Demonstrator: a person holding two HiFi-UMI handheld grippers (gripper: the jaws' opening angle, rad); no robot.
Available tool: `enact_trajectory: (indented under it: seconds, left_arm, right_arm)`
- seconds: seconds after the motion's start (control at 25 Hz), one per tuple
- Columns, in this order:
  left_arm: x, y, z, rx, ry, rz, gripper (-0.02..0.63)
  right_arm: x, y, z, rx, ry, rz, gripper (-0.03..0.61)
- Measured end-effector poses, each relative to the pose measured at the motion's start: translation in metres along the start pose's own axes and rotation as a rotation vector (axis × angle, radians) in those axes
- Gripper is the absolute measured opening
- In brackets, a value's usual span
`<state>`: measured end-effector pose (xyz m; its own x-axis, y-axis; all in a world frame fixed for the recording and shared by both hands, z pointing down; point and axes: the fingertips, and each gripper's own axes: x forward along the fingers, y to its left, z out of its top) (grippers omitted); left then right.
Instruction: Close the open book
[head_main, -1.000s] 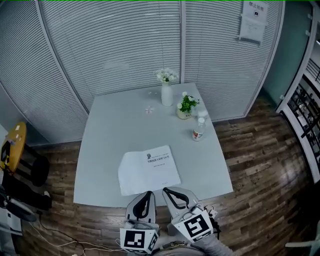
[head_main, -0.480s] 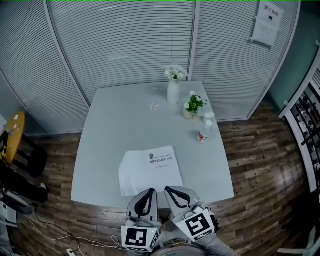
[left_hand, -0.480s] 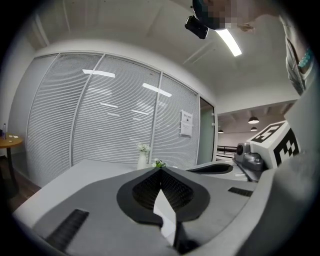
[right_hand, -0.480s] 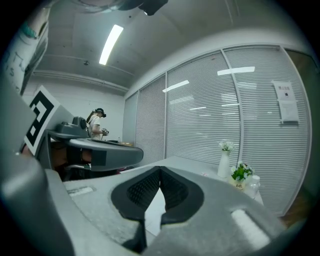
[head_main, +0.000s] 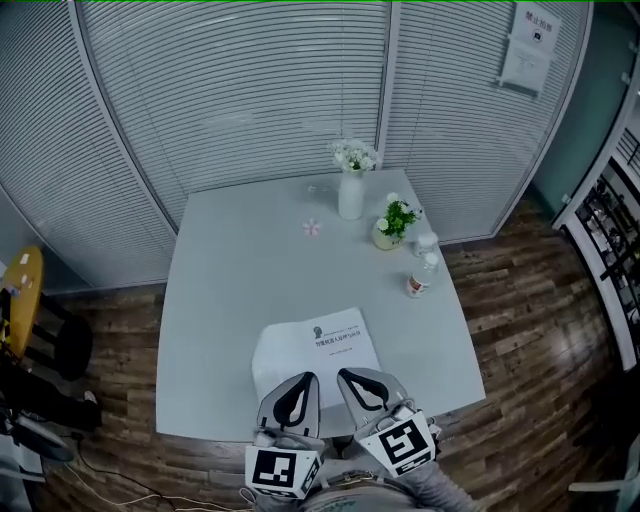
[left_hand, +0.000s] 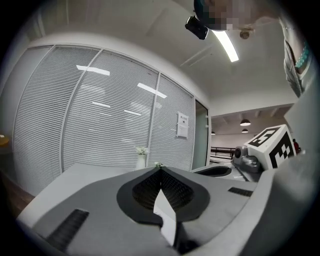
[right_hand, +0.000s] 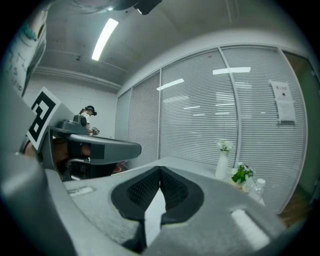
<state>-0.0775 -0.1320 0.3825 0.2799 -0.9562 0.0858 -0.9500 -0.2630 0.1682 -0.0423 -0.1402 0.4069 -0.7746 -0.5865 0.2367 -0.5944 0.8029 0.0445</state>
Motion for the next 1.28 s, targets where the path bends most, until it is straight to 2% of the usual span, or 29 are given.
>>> enact_trajectory:
  seconds: [0.28, 0.6, 0.84, 1.12, 1.28]
  left_arm:
    - [0.006, 0.044, -0.014, -0.005, 0.032, -0.054, -0.002]
    - [0.004, 0.070, -0.029, -0.024, 0.067, -0.106, -0.002]
    - [0.005, 0.077, -0.037, 0.007, 0.083, -0.100, 0.003]
    - [0.007, 0.094, -0.065, -0.002, 0.137, -0.073, 0.031]
    - [0.009, 0.102, -0.081, -0.035, 0.178, -0.054, 0.048]
  right_arm:
    - [0.037, 0.009, -0.001, 0.017, -0.009, -0.068, 0.002]
    - [0.058, 0.020, -0.008, 0.004, 0.010, -0.114, 0.002]
    - [0.067, 0.027, -0.008, 0.000, 0.003, -0.095, 0.003]
    - [0.081, 0.033, -0.026, 0.007, 0.042, -0.057, 0.008]
    - [0.082, 0.032, -0.036, 0.008, 0.062, -0.045, 0.008]
